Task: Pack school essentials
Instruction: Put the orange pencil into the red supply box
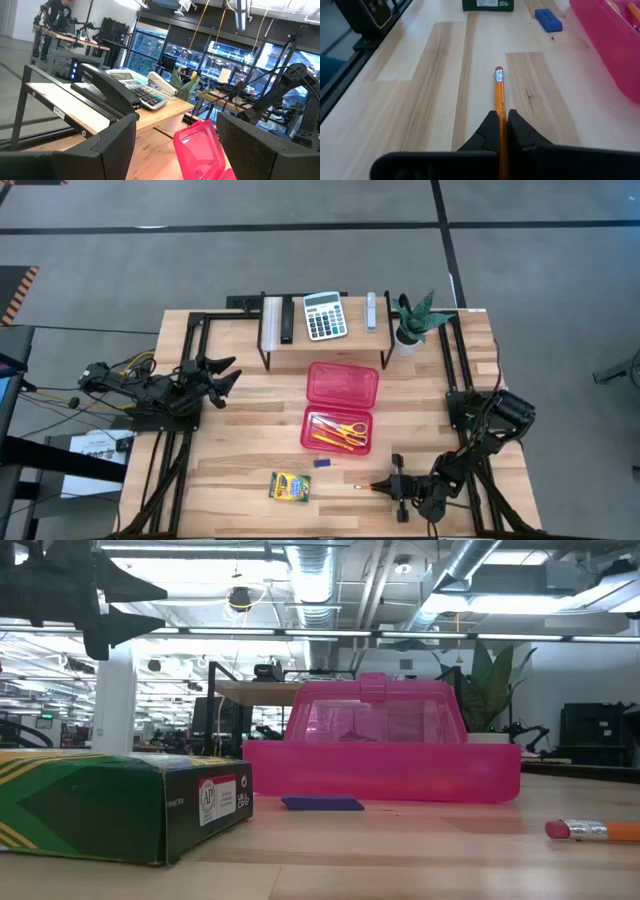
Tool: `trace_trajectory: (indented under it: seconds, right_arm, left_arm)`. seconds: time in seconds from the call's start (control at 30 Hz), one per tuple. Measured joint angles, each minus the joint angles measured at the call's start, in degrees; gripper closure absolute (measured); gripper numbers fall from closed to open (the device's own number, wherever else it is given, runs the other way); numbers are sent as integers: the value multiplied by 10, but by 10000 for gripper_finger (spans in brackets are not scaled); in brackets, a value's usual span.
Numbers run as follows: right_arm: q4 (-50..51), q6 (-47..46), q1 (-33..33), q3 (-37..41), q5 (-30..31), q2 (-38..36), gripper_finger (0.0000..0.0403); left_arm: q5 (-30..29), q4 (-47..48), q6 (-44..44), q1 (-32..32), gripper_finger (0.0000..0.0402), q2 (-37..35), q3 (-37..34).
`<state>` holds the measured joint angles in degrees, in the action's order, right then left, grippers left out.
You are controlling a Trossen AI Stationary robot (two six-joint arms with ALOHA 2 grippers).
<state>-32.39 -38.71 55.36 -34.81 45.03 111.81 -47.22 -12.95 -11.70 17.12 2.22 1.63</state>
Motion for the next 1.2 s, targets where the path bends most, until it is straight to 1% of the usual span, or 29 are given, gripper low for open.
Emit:
trace_trajectory:
  seconds: [0.2,0.4,0.63,0.77,0.97,1.07,1.2]
  right_arm:
    - [14,47,-10,1,15,-55,391]
    - [8,111,-41,1,26,-102,391]
    - [2,207,-132,0,24,-149,391]
    - [-12,241,-208,0,-27,-155,390]
    - [-45,240,-317,-9,-103,-149,390]
    - [-43,238,-350,-19,-108,-149,390]
    - [-45,231,-369,-35,-119,-145,390]
  left_arm:
    - [0,0,0,0,139,0,0]
    - [1,0,0,0,139,0,0]
    - [3,0,0,0,139,0,0]
    - [3,0,0,0,139,0,0]
    - [3,0,0,0,139,0,0]
    - [3,0,0,0,139,0,0]
    - [3,0,1,0,139,0,0]
